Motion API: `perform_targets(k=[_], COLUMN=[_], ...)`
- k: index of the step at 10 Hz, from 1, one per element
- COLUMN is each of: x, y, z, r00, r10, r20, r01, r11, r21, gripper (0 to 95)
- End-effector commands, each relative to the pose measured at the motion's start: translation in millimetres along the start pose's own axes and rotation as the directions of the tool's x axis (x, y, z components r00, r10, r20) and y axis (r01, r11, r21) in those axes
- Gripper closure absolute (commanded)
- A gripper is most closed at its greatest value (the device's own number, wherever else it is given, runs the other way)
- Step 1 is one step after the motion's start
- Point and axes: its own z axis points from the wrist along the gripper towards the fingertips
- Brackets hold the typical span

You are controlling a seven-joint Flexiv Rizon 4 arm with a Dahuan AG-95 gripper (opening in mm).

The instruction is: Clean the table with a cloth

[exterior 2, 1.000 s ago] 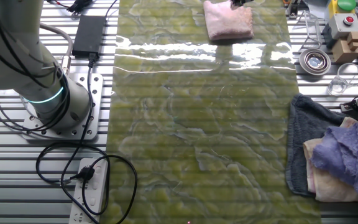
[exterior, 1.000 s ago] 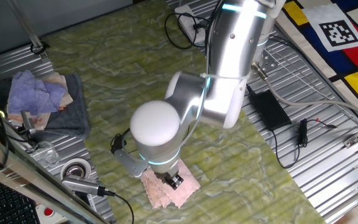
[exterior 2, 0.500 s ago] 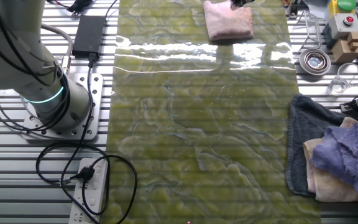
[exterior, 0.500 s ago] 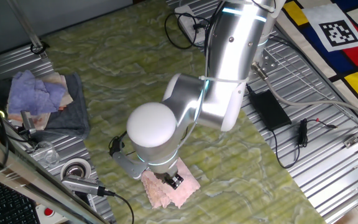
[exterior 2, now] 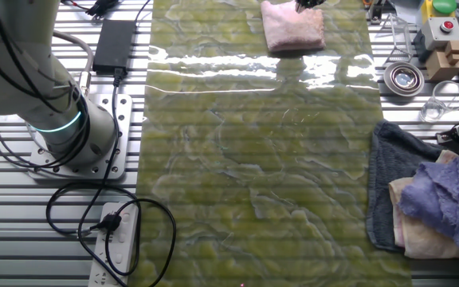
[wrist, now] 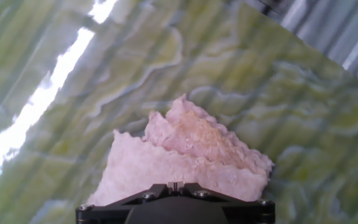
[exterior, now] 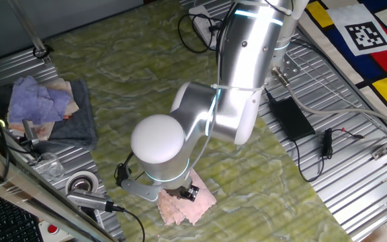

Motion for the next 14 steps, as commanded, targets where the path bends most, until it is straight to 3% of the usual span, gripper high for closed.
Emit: perform_targets(k=[1,4,5,6,7,9,10,12,13,14], x=[-0.3,-4.5,-5.2,-5.4,-5.7,-6.9,-8.7,-9.6,-9.8,-10.0], y=[0.4,2.9,2.9,2.7,2.7,2.5,2.8,2.6,2.6,2.7], z=[-0.4,5.6,9.5,11.6,13.9,18.9,20.5,21.0,21.2,22.4], r00=[1.0,0.999,0.999,0.999,0.999,0.999,0.999,0.999,0.996,0.993], r10=[0.023,0.036,0.03,0.026,0.027,0.025,0.025,0.033,0.078,0.101], r20=[0.009,0.015,0.019,0.021,0.025,0.035,0.04,0.04,0.053,0.056], r01=[-0.023,-0.036,-0.03,-0.026,-0.027,-0.025,-0.026,-0.034,-0.08,-0.103], r11=[1.0,0.999,0.999,1.0,0.999,0.999,0.999,0.999,0.996,0.994], r21=[0.006,0.012,0.014,0.017,0.02,0.022,0.02,0.02,0.027,0.03], gripper=[95.0,95.0,76.0,76.0,57.0,57.0,38.0,38.0,19.0,19.0])
